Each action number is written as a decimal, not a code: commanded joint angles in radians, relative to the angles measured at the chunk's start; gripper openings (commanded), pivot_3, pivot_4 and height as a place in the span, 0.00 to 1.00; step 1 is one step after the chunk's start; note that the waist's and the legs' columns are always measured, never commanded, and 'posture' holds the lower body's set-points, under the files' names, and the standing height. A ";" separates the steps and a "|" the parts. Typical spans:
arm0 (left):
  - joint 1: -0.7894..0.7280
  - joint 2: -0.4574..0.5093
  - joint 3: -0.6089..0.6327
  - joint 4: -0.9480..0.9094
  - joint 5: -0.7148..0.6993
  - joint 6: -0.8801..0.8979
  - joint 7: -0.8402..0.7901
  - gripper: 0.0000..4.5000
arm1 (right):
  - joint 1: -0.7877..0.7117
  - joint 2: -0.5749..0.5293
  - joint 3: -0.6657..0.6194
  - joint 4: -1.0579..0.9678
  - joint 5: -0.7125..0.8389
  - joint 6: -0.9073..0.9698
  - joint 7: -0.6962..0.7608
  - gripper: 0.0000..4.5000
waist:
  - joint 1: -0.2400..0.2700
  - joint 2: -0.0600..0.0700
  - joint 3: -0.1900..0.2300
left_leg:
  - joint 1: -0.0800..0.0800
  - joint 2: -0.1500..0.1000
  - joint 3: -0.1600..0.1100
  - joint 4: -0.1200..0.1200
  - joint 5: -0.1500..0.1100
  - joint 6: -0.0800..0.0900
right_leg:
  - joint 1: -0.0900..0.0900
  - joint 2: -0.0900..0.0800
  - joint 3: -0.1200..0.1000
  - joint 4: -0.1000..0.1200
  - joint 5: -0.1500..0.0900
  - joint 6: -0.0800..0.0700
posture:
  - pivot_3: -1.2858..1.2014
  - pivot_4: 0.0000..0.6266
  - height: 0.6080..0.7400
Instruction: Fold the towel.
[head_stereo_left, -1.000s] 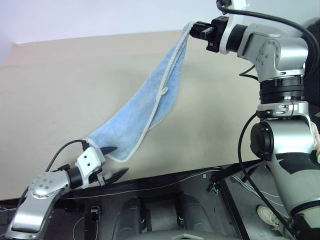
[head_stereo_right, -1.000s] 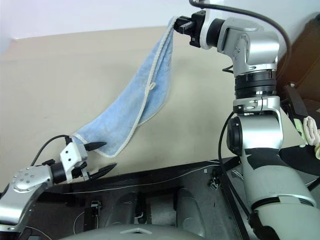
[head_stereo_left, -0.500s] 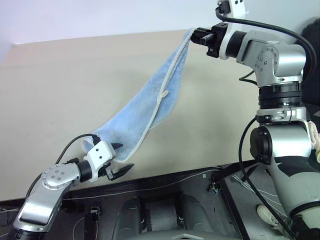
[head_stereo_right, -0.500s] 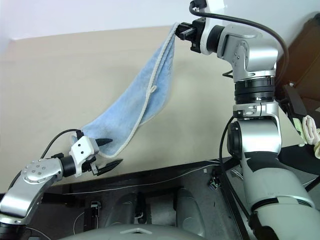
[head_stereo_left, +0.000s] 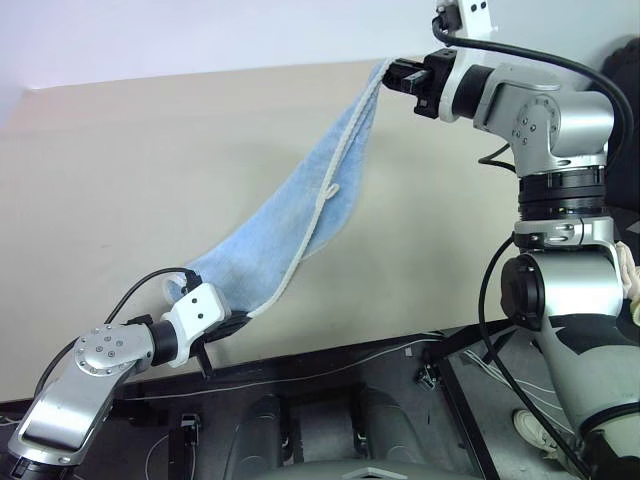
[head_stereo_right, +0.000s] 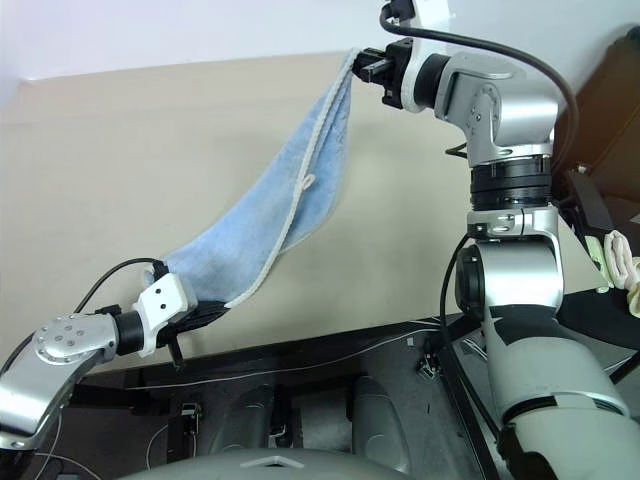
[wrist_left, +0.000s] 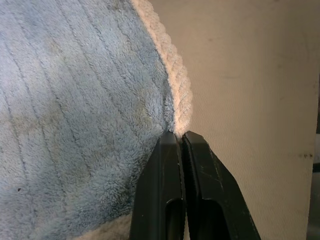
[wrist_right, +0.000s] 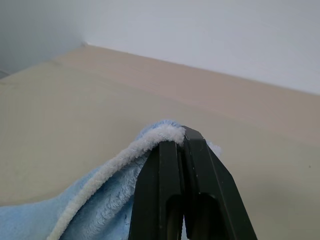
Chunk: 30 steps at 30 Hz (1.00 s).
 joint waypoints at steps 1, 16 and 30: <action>-0.033 -0.037 0.070 0.033 -0.052 0.036 0.038 0.01 | -0.017 -0.018 -0.013 -0.041 0.011 -0.007 -0.006 0.00 | 0.001 0.000 0.000 | 0.000 0.000 0.000 0.000 0.000 0.000 | 0.000 0.000 0.000 0.000 0.000 0.000 | 0.52 0.24 1.00; -0.642 0.089 0.382 0.661 -0.278 -0.019 -0.015 0.01 | -0.098 -0.064 -0.021 0.144 -0.037 -0.159 -0.021 0.00 | 0.005 -0.004 0.004 | -0.002 0.000 -0.003 0.005 0.002 -0.003 | 0.001 0.005 -0.005 0.001 0.001 0.000 | 0.52 0.24 1.00; -1.175 0.082 0.244 1.394 -0.065 -0.431 -0.110 0.01 | -0.148 -0.080 -0.010 0.294 -0.091 -0.271 -0.037 0.00 | 0.002 -0.003 0.005 | -0.017 -0.001 0.005 0.002 0.003 -0.005 | -0.015 0.004 -0.001 0.002 0.004 0.010 | 0.52 0.24 1.00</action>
